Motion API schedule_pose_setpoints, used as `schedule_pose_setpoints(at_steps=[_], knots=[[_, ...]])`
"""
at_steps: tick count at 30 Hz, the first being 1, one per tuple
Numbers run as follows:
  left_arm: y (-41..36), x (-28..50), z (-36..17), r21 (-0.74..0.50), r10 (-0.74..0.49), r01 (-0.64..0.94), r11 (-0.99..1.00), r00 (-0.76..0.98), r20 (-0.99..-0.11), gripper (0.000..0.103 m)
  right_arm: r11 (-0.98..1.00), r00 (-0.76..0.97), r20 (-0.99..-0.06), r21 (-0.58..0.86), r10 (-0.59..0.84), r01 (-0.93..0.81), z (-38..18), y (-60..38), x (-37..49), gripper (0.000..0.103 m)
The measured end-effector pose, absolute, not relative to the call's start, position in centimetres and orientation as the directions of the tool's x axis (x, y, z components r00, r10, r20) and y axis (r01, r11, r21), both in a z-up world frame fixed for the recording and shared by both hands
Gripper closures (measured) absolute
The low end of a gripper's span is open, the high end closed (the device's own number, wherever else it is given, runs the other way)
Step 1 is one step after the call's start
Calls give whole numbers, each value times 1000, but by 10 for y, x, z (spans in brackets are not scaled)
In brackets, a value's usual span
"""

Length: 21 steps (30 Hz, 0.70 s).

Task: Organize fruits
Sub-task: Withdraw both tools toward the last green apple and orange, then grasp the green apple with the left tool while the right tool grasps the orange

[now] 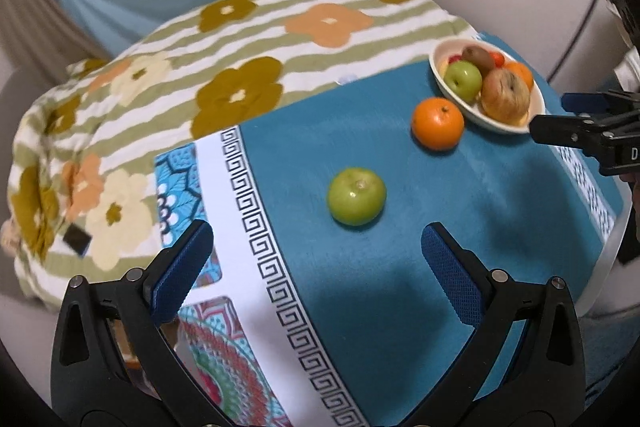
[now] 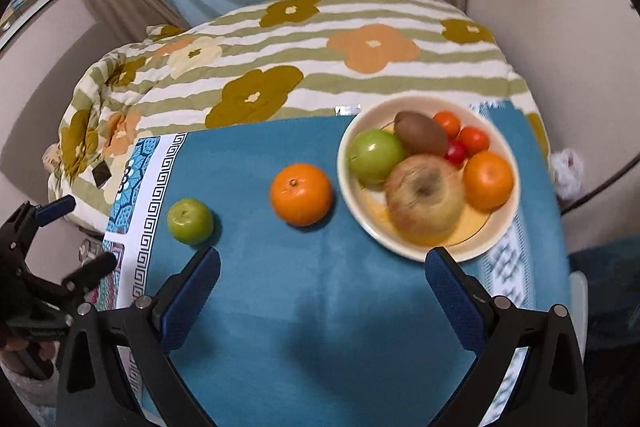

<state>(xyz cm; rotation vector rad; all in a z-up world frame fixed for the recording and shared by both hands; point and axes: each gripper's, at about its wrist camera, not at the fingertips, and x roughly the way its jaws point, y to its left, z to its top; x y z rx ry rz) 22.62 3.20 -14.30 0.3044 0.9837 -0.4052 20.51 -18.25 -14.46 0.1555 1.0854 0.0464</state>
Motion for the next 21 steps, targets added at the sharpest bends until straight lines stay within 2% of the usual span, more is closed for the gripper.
schedule_pose_setpoints(at_steps=[7, 20, 21], knots=[[31, 254, -176, 27, -245, 564, 826, 400, -883, 0, 970, 442, -891, 187, 103, 153, -166, -165, 215, 1], [-3, 279, -219, -23, -292, 677, 736, 286, -913, 0, 944, 379, -920, 205, 97, 258, -199, -164, 231, 1], [-4, 280, -223, -27, -293, 679, 734, 280, -914, 4, 942, 378, -921, 208, 97, 264, -202, -165, 232, 1]])
